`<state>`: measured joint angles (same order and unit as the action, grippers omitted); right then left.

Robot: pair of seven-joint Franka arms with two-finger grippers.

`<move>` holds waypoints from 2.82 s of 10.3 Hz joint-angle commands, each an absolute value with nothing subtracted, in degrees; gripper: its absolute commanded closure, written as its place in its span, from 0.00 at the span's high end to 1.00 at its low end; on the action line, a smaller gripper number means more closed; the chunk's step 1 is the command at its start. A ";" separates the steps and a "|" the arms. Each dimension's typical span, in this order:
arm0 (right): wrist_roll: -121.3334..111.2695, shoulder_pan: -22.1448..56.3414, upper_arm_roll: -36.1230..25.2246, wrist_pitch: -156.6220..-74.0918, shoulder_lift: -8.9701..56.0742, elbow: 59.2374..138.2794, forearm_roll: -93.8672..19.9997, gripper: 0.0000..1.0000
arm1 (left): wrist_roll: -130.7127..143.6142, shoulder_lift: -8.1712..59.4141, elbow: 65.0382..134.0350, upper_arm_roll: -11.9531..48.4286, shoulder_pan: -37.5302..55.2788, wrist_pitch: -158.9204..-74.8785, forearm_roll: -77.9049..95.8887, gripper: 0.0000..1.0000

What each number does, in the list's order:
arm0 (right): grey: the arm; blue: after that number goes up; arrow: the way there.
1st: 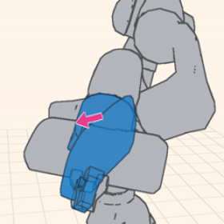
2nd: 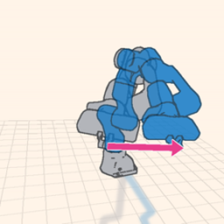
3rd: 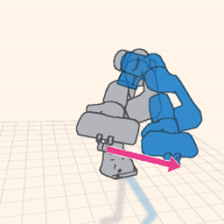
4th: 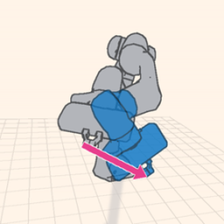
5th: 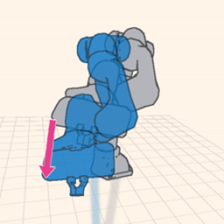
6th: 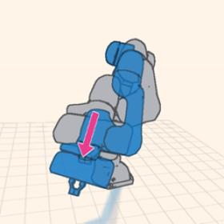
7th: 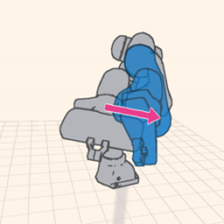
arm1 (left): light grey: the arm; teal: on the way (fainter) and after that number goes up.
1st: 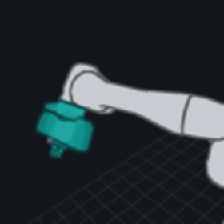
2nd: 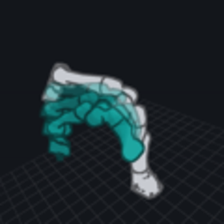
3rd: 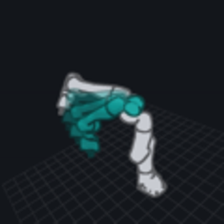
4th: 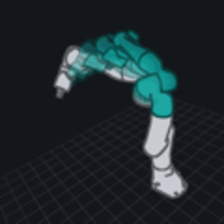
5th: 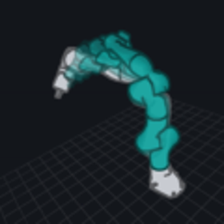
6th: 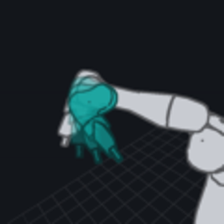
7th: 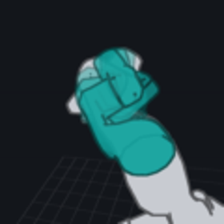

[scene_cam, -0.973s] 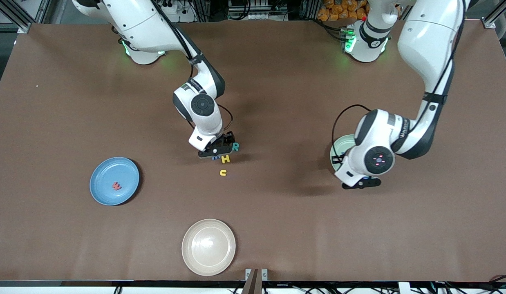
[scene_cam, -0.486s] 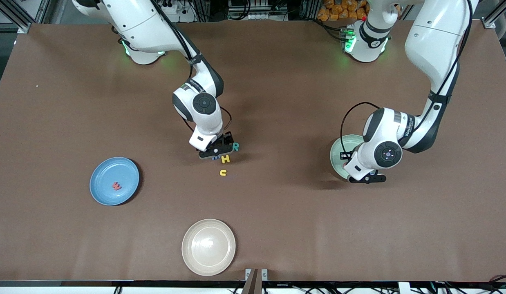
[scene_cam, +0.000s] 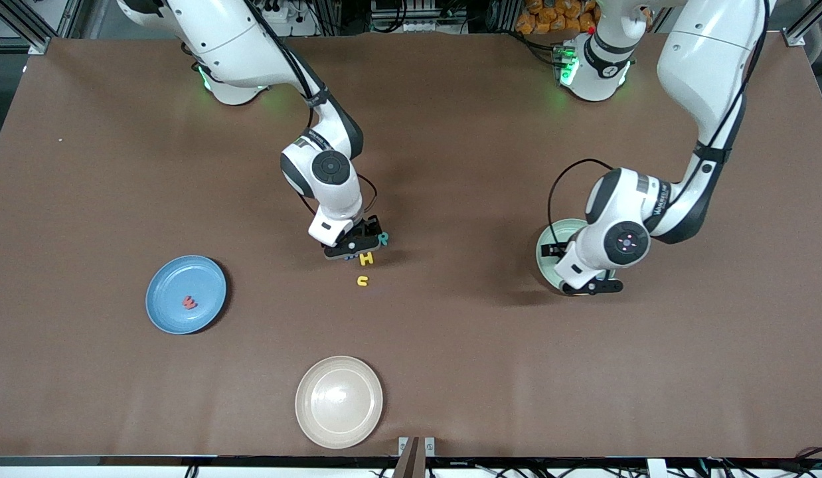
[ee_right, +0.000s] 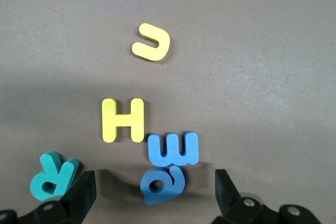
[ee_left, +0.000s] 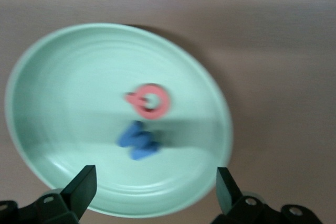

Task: Sort upper and lower case letters into plates
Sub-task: 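Grasp the blue a with the right gripper while the left gripper returns, then place the a on the blue plate while the left gripper grasps teal R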

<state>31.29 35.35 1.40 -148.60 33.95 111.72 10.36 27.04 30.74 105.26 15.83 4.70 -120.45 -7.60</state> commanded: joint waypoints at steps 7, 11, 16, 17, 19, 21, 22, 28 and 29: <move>32.69 34.80 1.49 -149.59 33.75 112.85 11.95 0.00 | 45.79 34.28 98.70 18.63 13.71 -121.38 -7.38 1.00; 32.61 34.89 1.41 -149.50 33.58 112.85 11.95 0.00 | 55.07 37.60 93.54 18.72 18.87 -121.38 -7.38 1.00; 33.31 30.87 1.41 -147.58 30.33 112.76 11.95 0.00 | 62.67 40.61 88.42 18.63 26.01 -123.57 -7.47 1.00; 32.61 29.20 1.49 -147.57 29.97 112.76 11.95 0.00 | 62.58 40.61 88.33 18.63 26.28 -123.92 -7.56 1.00; 31.82 25.68 1.49 -148.01 29.97 112.33 11.95 0.00 | 62.49 40.78 88.24 18.37 29.07 -126.64 -7.91 1.00; 28.84 21.38 1.41 -148.01 29.62 112.24 11.95 0.00 | 61.88 40.87 88.15 17.41 34.16 -130.67 -9.91 1.00; 28.05 19.27 1.41 -148.09 29.71 112.24 12.04 0.00 | 61.44 41.39 88.07 16.97 36.63 -132.35 -13.85 1.00; 9.80 0.82 1.32 -148.10 29.88 107.86 12.04 0.00 | 46.32 51.75 77.27 13.91 43.04 -136.39 -25.13 1.00; 6.45 -1.38 1.41 -148.10 30.23 106.97 11.95 0.00 | 46.14 52.03 76.99 10.23 46.20 -138.23 -25.05 1.00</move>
<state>10.13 1.93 0.25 -148.66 30.49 108.20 10.76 46.52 49.51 80.31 14.43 41.69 -136.43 -23.49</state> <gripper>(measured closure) 0.630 0.000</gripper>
